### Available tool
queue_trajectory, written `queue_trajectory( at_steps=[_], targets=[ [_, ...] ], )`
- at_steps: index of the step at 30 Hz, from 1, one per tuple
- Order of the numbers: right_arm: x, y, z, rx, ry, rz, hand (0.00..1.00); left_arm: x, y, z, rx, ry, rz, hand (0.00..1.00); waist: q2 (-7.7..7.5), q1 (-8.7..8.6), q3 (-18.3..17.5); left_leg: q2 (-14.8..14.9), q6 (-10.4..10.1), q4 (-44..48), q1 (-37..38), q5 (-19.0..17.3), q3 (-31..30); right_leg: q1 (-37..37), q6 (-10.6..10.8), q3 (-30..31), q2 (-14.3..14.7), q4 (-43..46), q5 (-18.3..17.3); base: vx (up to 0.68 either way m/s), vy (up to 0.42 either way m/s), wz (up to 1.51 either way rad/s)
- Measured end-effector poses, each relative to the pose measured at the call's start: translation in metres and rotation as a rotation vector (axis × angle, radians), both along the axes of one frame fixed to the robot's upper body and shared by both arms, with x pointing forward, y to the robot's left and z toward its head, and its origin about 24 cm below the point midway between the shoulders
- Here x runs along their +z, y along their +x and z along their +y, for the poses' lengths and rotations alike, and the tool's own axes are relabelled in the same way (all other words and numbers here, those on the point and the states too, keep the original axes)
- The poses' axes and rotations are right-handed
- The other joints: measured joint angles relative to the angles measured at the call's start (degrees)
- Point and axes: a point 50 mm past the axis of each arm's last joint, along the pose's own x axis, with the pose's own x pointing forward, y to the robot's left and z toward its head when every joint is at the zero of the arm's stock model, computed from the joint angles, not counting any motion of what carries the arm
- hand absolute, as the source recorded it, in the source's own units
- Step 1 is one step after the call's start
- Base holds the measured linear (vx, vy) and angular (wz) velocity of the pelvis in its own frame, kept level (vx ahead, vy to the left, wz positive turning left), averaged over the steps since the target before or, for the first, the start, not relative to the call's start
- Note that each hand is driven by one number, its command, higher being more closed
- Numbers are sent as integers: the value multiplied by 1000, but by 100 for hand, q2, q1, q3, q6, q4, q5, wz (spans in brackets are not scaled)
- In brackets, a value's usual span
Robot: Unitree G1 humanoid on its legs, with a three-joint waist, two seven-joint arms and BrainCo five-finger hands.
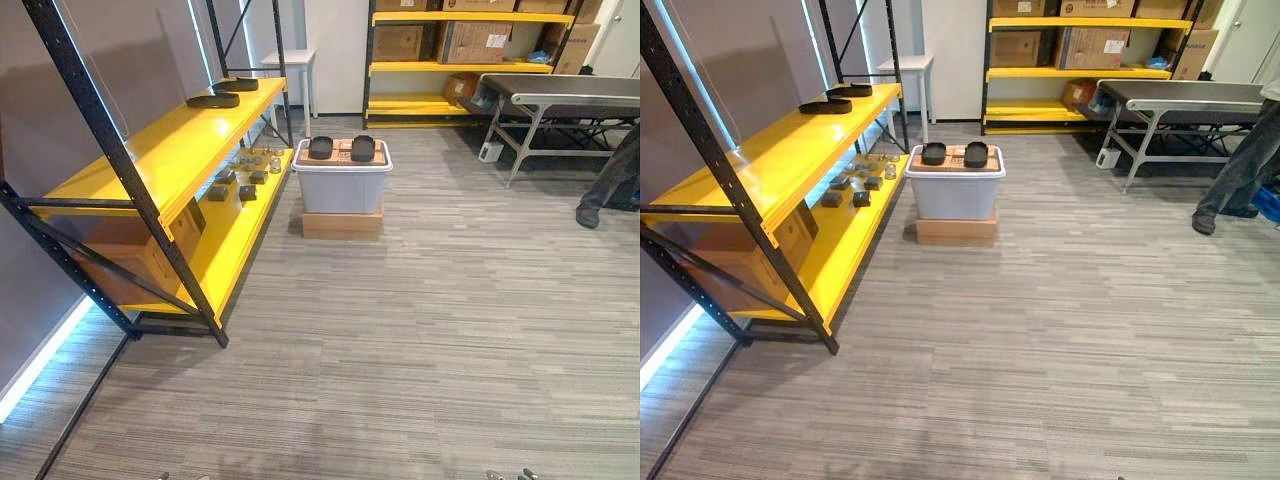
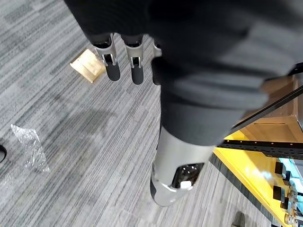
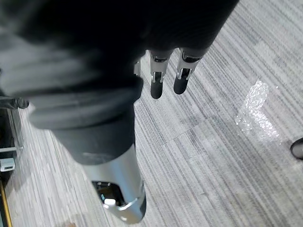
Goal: Walk over and take plastic housings, then place them on the shelf
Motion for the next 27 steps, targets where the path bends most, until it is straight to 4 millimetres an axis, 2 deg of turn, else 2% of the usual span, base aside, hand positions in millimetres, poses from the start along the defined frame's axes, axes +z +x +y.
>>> queue_trajectory(
  at_steps=[7, 9, 14, 19, 27],
  targets=[
    [-2, 1, 1, -4, 8, 7, 0, -4, -9, -4, 13, -8, 27, 0, 12, -11, 29, 9, -2, 16, -19, -39, 186, -164, -9, 195, 6, 62, 3, -37, 14, -15],
    [-5, -5, 3, -13, 21, 32, 0, -6, -11, -8, 15, -22, 33, 0, 13, -23, 29, 9, 45, 29, -19, -67, 215, -164, -37, 200, 11, 48, 22, -32, 22, -12],
    [-11, -14, 6, -32, 43, 67, 0, -8, -8, -13, -5, -47, 29, 0, 18, -24, 32, 5, 70, 44, -16, -78, 288, -136, -99, 225, 12, 35, 63, -8, 9, -5],
    [-9, -19, -1, -93, 48, 50, 0, -10, -6, -15, -18, -68, 28, 0, 18, -22, 31, 3, 90, 48, 31, -64, 252, -62, -104, 173, 12, 24, 67, -12, -10, 3],
    [-9, -16, 0, -91, 51, 47, 0, -11, -6, -19, -50, -74, 40, 0, 17, -26, 29, -27, 151, 20, 55, -21, 66, 29, -126, -10, -7, -54, 81, -36, -13, 12]
  ],
)
